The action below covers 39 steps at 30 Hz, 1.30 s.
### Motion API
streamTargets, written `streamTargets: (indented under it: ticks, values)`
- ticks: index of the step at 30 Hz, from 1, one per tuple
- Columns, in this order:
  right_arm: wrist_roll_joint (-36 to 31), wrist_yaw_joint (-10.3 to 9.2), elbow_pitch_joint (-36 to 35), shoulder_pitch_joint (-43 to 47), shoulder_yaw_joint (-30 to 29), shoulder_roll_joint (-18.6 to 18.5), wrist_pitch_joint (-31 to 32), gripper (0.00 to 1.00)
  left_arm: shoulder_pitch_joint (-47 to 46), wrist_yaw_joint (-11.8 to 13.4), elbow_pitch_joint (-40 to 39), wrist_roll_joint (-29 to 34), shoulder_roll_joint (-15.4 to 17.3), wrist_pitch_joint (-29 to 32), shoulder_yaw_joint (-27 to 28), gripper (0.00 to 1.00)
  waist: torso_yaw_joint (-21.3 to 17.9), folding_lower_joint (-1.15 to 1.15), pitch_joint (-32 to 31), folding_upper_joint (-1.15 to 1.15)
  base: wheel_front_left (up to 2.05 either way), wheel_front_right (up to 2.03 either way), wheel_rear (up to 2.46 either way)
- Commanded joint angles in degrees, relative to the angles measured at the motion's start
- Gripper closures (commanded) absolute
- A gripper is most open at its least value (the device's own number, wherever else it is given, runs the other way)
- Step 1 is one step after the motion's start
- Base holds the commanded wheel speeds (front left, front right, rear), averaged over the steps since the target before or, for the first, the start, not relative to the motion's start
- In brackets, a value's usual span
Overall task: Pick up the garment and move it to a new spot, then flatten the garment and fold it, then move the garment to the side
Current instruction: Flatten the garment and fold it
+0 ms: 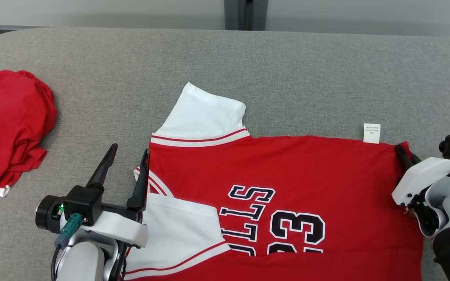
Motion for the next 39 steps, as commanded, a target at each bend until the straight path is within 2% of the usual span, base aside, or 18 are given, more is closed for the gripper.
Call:
streamTargets:
  ticks: [1, 6, 10, 13, 16, 23, 24, 25, 32, 35, 39]
  values:
    - [0.3, 0.01, 0.6, -0.1, 0.4, 0.1, 0.0, 1.00, -0.5, -0.2, 0.1, 0.4, 0.2, 0.0, 0.2, 0.00, 0.0, 0.00, 0.0, 0.00, 0.00, 0.00, 0.00]
    - [2.7, 0.01, -0.4, 0.1, 4.2, -0.6, -3.4, 1.00, -1.4, -0.3, 0.8, 0.1, 0.5, 0.0, 0.7, 0.00, -0.9, 0.00, -0.1, 0.00, 0.00, 0.00, 0.00]
    - [3.0, 0.01, -1.1, -0.7, 7.0, -0.8, -5.3, 1.00, -3.8, -0.4, 2.3, -0.2, 2.4, 0.0, 0.6, 0.00, -2.0, 0.00, 0.6, 0.00, 0.00, 0.00, 0.00]
    - [3.5, 0.01, -1.7, -1.4, 9.1, -0.6, -6.1, 1.00, -7.6, -0.5, 5.9, -0.1, 5.6, 0.0, -1.8, 0.00, -2.9, 0.00, 1.4, 0.00, 0.00, 0.00, 0.00]
    - [3.9, 0.01, -2.1, -2.5, 11.0, -0.4, -6.6, 1.00, -12.7, -0.4, 11.1, -2.2, 9.4, 1.6, -6.8, 0.00, -4.0, 0.00, 2.3, 0.00, 0.00, 0.00, 0.00]
    - [5.2, 0.01, -2.4, -5.8, 14.4, 0.0, -7.5, 1.00, -26.1, -0.4, 15.9, -17.0, 18.7, 13.2, -23.6, 0.00, -6.6, 0.00, 5.3, 0.00, 0.00, 0.00, 0.00]
    - [5.6, 0.01, -2.5, -7.1, 15.3, 0.2, -7.6, 1.00, -30.0, -0.4, 16.3, -21.0, 21.6, 16.3, -27.7, 0.00, -7.4, 0.00, 6.5, 0.00, 0.00, 0.00, 0.00]
    - [5.7, 0.01, -2.5, -7.6, 15.9, 0.3, -7.7, 1.00, -31.5, -0.4, 16.7, -23.0, 22.7, 17.9, -29.9, 0.00, -7.9, 0.00, 7.0, 0.00, 0.00, 0.00, 0.00]
    - [7.0, 0.00, -1.9, -11.7, 19.2, 1.9, -8.2, 1.00, -42.1, -0.4, 16.1, -39.0, 28.7, 27.5, -41.7, 0.00, -11.0, 0.00, 10.0, 0.00, 0.00, 0.00, 0.00]
    - [7.8, -0.01, -1.9, -12.9, 20.7, 2.4, -8.4, 1.00, -45.8, -0.4, 16.2, -43.1, 31.1, 30.4, -46.3, 0.00, -12.0, 0.00, 10.9, 0.00, 0.00, 0.00, 0.00]
    - [8.7, -0.01, -1.7, -13.8, 22.2, 2.8, -8.5, 1.00, -48.9, -0.4, 16.6, -46.7, 32.2, 33.3, -50.2, 0.00, -12.8, 0.00, 11.6, 0.00, 0.00, 0.00, 0.00]
